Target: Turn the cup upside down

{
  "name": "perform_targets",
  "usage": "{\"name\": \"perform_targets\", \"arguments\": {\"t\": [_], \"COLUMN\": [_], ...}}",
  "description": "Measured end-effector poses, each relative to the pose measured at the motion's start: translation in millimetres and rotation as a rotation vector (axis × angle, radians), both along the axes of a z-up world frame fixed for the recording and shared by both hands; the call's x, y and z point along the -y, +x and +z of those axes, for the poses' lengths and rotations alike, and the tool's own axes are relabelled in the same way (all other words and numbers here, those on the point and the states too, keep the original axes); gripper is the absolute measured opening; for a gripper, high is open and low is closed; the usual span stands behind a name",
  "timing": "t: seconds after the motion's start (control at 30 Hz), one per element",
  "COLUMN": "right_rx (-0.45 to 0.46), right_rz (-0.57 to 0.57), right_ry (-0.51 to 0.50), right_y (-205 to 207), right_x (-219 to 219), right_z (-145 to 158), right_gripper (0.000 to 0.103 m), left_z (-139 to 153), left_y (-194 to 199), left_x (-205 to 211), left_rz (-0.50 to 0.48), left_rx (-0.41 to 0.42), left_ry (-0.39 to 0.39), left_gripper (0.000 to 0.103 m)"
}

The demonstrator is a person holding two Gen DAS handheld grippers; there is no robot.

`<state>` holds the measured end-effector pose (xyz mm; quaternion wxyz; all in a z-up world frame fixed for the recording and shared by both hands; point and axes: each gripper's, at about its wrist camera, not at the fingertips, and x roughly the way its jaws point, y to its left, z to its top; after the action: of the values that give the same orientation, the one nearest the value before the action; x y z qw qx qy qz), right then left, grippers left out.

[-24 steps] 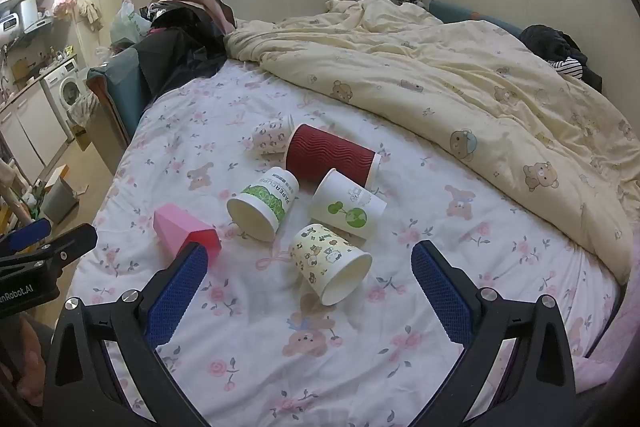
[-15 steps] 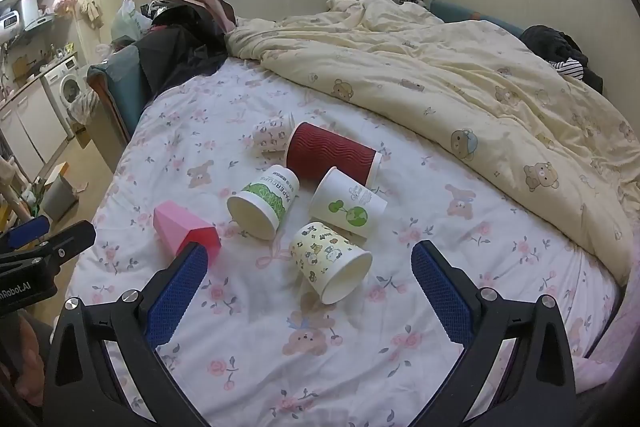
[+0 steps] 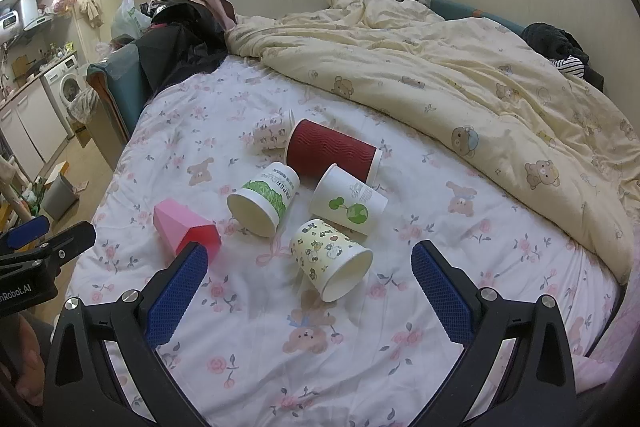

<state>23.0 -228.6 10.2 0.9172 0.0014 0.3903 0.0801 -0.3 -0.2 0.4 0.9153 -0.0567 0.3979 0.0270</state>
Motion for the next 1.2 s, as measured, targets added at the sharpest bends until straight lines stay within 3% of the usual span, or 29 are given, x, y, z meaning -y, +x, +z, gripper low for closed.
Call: {"name": "perform_targets", "arguments": {"t": [1.2], "right_rx": [-0.016], "right_rz": [0.002], "right_ry": [-0.013], "right_y": [0], "right_x": [-2], "right_z": [-4], "right_gripper": [0.103], "left_z": [10], "left_y": [0], "left_x": [6], "left_rz": [-0.01], "left_rx": [0.012], "left_ry": [-0.001], "left_gripper": [0.103]}}
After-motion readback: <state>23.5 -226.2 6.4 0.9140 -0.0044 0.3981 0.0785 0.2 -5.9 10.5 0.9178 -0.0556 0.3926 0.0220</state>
